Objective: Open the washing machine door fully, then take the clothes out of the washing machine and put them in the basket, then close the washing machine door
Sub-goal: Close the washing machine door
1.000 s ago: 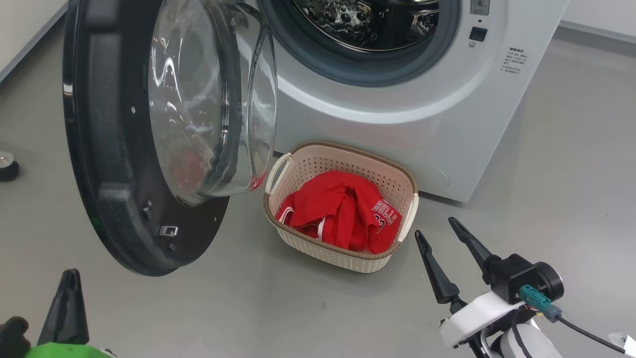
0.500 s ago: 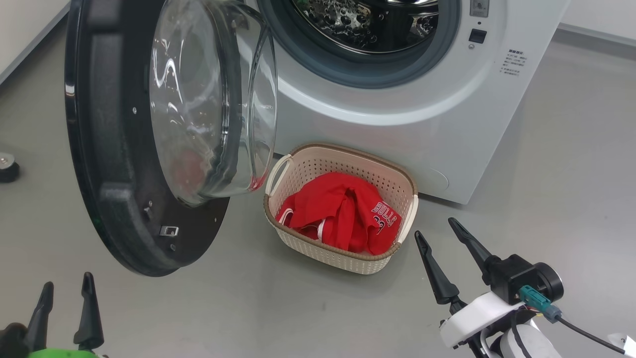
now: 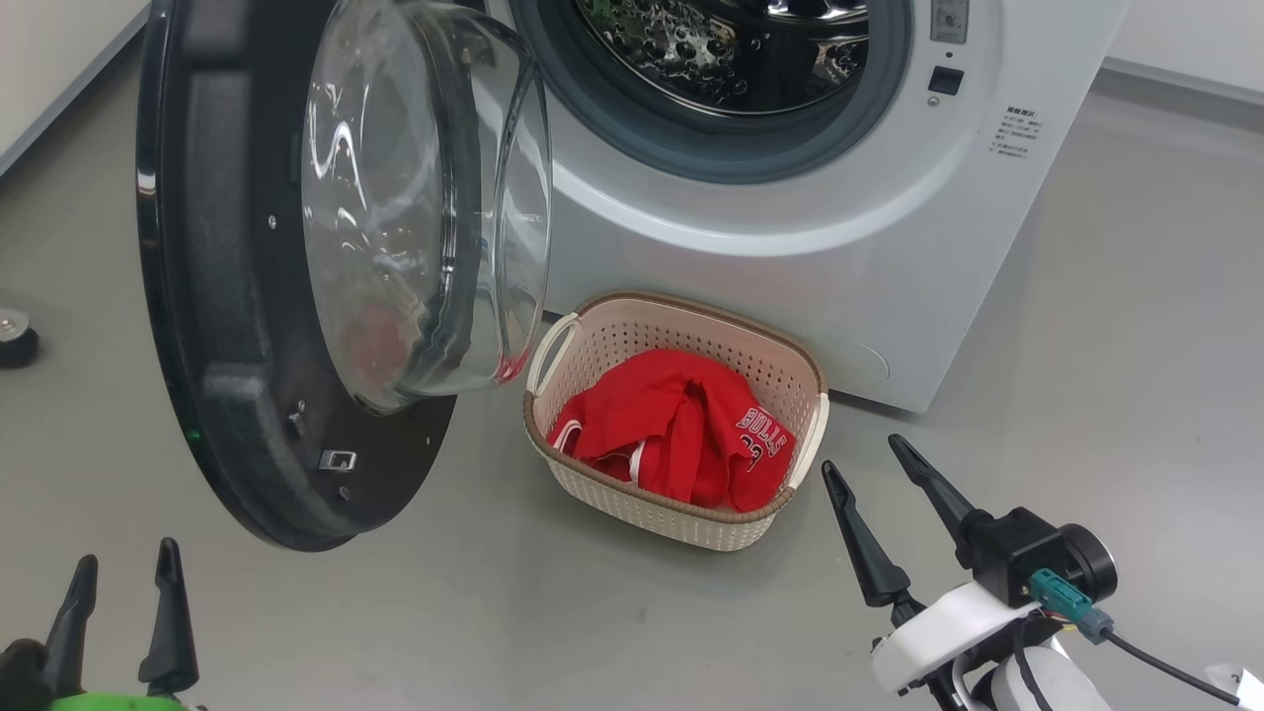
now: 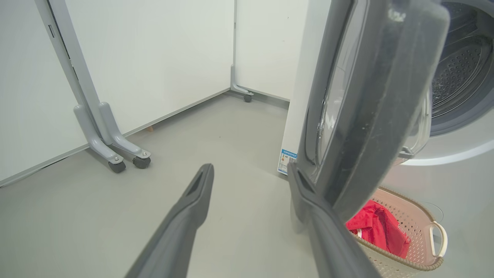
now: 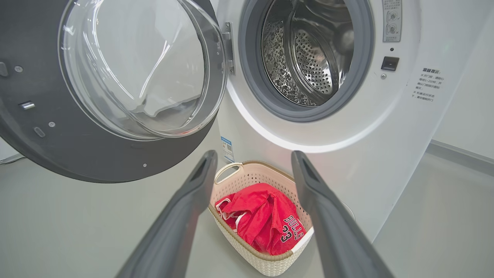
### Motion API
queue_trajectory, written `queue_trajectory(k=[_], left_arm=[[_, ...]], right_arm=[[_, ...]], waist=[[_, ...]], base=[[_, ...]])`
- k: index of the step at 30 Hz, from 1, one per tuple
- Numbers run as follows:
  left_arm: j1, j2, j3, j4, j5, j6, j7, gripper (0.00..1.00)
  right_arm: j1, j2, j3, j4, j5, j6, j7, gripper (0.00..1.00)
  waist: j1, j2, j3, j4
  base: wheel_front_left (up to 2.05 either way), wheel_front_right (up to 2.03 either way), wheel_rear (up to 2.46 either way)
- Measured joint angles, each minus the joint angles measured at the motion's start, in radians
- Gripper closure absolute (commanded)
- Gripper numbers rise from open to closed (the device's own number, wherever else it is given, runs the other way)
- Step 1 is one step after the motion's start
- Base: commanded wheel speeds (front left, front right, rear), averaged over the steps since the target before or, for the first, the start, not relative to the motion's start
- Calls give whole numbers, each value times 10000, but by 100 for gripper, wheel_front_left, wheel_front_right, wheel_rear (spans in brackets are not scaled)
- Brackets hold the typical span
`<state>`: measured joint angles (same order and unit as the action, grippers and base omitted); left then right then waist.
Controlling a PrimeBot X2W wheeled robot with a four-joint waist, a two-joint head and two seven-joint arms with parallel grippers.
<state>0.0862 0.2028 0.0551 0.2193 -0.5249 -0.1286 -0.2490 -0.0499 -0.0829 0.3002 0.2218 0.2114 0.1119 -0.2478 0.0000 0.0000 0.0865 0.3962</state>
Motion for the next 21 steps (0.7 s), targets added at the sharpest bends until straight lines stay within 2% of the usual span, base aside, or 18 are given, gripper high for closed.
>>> queue_trajectory(k=[21], left_arm=[[-38,-12,127,-290,173,0,-2,0]], right_arm=[[126,33,-15,2,0,8,0,0]], waist=[[0,0,-71,24]], base=[[0,0,0]])
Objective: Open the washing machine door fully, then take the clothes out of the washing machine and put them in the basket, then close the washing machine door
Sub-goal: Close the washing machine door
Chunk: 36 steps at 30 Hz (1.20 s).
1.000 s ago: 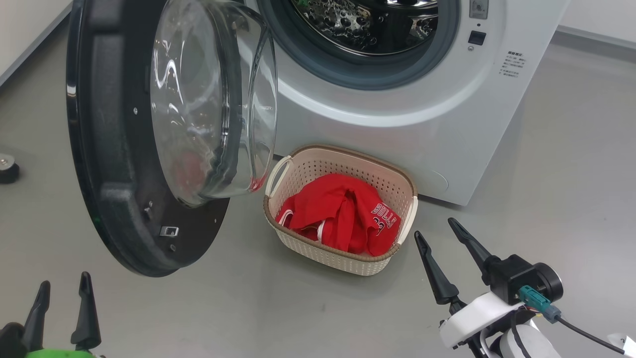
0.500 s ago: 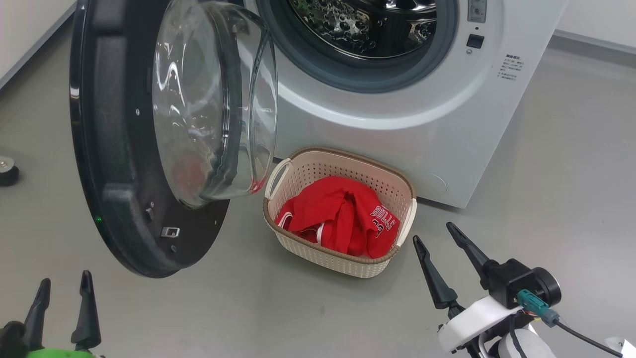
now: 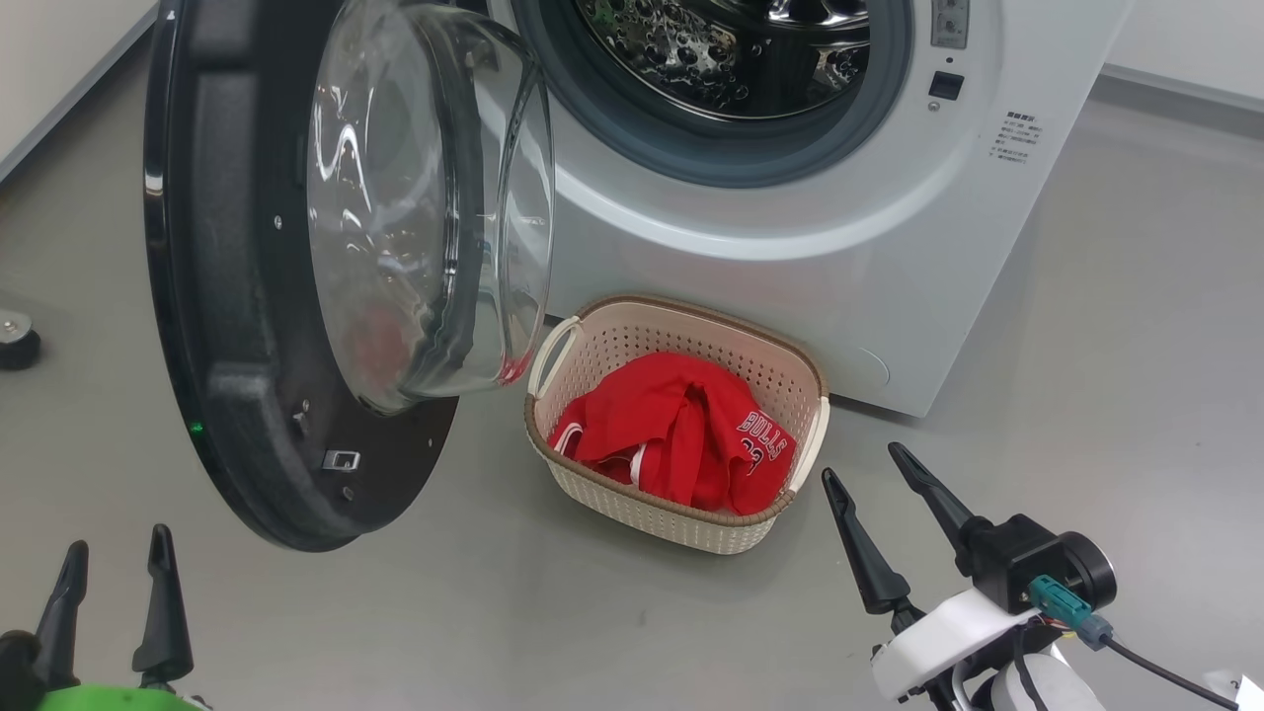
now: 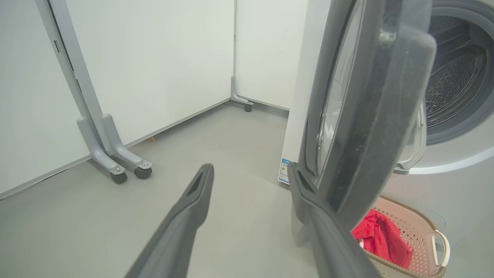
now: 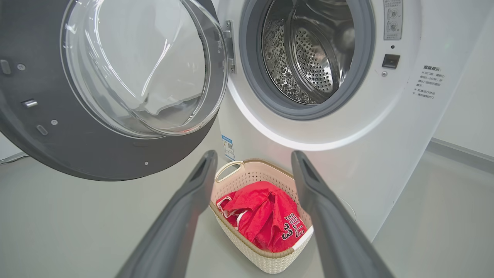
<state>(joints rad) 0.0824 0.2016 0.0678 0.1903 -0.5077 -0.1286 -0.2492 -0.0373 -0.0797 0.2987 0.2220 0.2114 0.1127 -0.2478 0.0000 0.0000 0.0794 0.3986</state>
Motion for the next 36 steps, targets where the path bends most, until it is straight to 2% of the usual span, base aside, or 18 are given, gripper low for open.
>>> queue_trajectory(k=[15,16,17,30,33,36], left_arm=[[0,-123,56,-102,79,0,0,0],[0,-125,63,-109,79,0,0,56],[0,-130,63,-119,79,0,0,100],[-73,-165,102,-357,-238,0,-27,100],[-254,-355,247,-201,-1218,0,58,100],[-619,-1045,617,23,-3166,0,734,100]], right_arm=[[17,2,-15,-2,0,2,2,0],[17,2,-17,-2,0,2,0,0],[17,2,-17,-2,0,2,0,0],[48,6,-27,-17,-2,2,0,0],[51,2,-29,-65,-6,2,0,0],[49,-13,-38,-59,-6,2,0,0]], waist=[[0,0,51,23],[0,0,51,22],[0,0,52,20],[0,0,169,19],[0,0,264,27],[0,0,341,42]], base=[[0,0,0],[0,0,0],[0,0,0],[0,0,0],[0,0,0],[0,0,0]])
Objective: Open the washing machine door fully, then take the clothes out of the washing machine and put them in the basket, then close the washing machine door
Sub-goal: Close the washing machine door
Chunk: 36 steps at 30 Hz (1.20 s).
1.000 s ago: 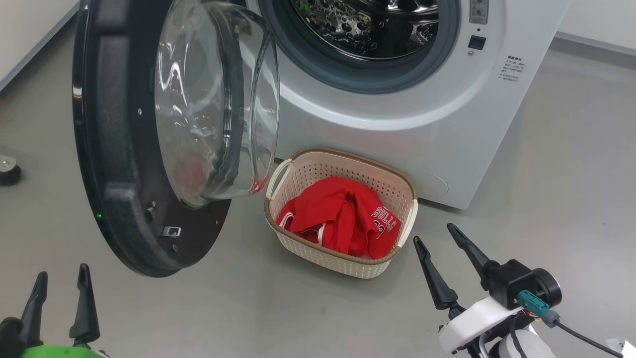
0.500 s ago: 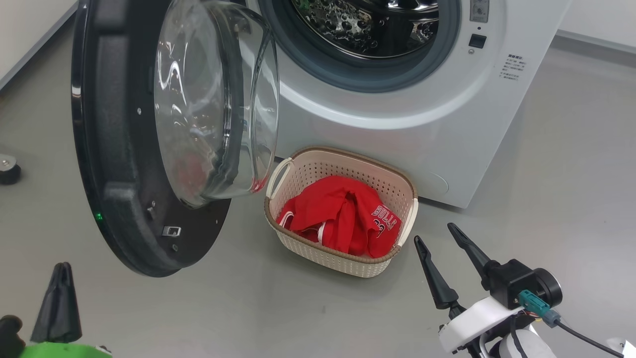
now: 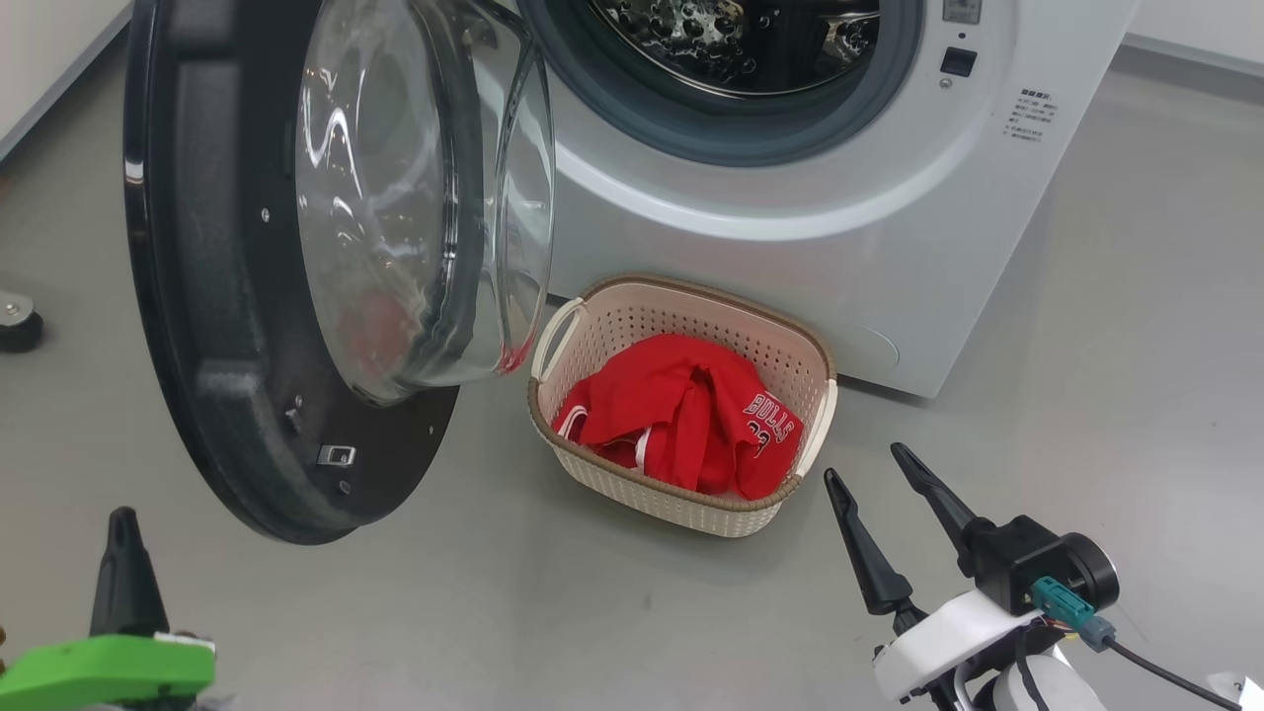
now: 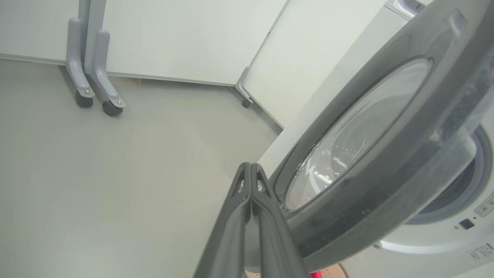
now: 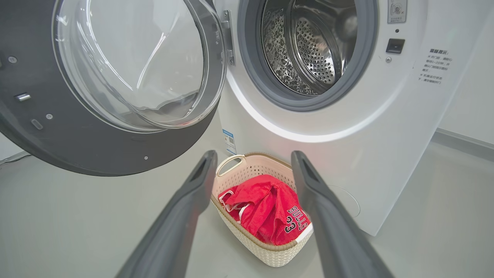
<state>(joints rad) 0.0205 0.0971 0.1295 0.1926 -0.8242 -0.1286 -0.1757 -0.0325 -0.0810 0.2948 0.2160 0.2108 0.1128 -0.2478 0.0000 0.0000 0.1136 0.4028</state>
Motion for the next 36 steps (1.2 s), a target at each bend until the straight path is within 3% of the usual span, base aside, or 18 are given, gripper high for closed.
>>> queue_trajectory(k=[4,5,10,17,24,36], left_arm=[[-592,-606,571,10,-2414,0,972,100],[-857,-583,924,8,-3258,0,1461,100],[-1417,-568,1616,-23,-5457,13,2690,100],[-2058,-612,1908,-138,-8379,999,4817,100],[-2107,-612,1825,-571,-9890,1852,6581,100],[-1995,-399,1645,-1373,-10412,2224,8000,100]], right_arm=[[0,4,8,2,-2,2,0,0],[0,4,15,8,-2,2,0,0],[-2,4,15,15,-2,2,0,0],[-4,8,17,44,-2,2,0,0],[-9,10,15,58,-2,2,0,0],[-21,12,2,117,-2,4,0,0]], waist=[[0,0,41,9],[0,0,60,5],[0,0,97,-36],[0,0,119,-137],[0,0,140,-254],[0,0,150,-369]], base=[[0,0,0],[0,0,0],[0,0,0],[0,0,0],[0,0,0],[0,0,0]])
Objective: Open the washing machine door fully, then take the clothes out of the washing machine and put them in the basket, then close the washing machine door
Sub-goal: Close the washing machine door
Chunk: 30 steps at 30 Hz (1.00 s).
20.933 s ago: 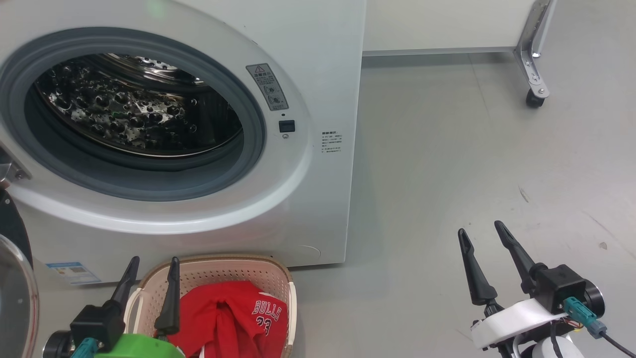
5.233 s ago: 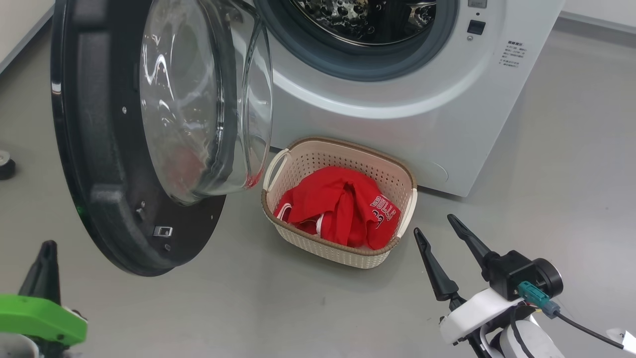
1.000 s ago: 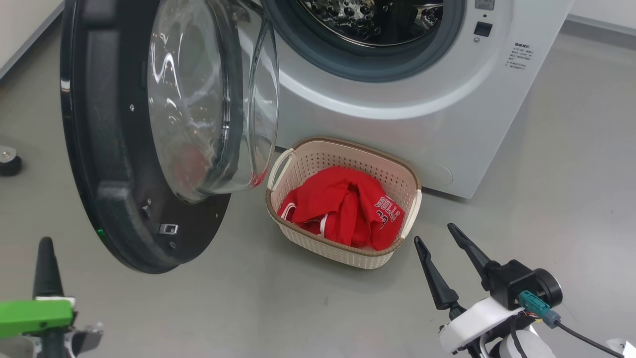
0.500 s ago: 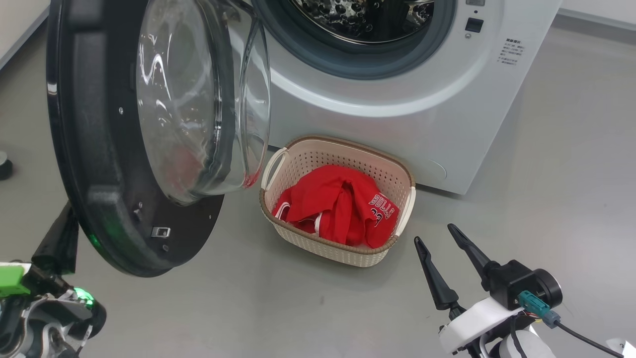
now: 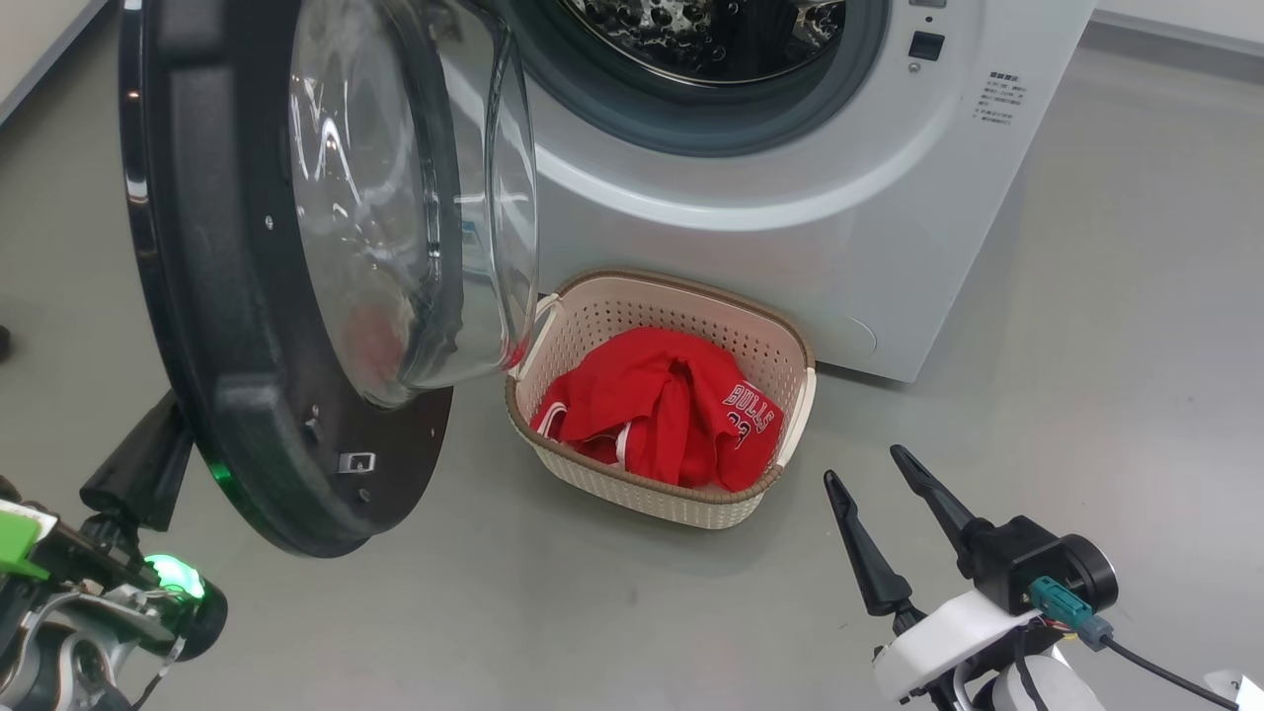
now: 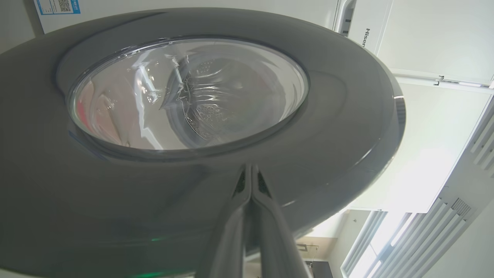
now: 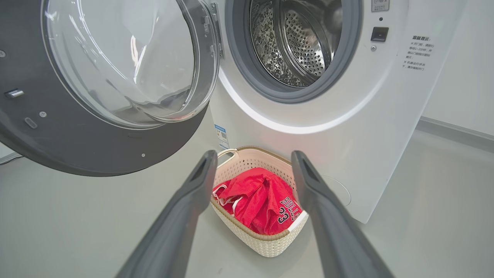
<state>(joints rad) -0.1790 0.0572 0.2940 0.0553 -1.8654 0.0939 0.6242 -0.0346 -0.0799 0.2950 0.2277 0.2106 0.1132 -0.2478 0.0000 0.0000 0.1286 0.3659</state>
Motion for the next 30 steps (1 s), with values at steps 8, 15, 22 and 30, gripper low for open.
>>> queue_trajectory(k=[8,15,22,30], left_arm=[[375,146,-130,-364,-284,105,456,100],[531,117,-623,-629,-341,169,750,100],[753,73,-1062,-775,-341,247,874,100],[771,-29,-1342,-830,-341,251,857,100]], right_arm=[[-100,8,88,42,-15,23,0,0],[-181,6,107,75,-15,29,0,0],[-292,10,61,67,-15,29,0,0],[-332,17,-10,69,-15,27,0,0]], waist=[[0,0,-35,-207],[0,0,-25,-591],[0,0,16,-1119],[0,0,52,-1895]], base=[[0,0,0],[0,0,0],[0,0,0],[0,0,0]])
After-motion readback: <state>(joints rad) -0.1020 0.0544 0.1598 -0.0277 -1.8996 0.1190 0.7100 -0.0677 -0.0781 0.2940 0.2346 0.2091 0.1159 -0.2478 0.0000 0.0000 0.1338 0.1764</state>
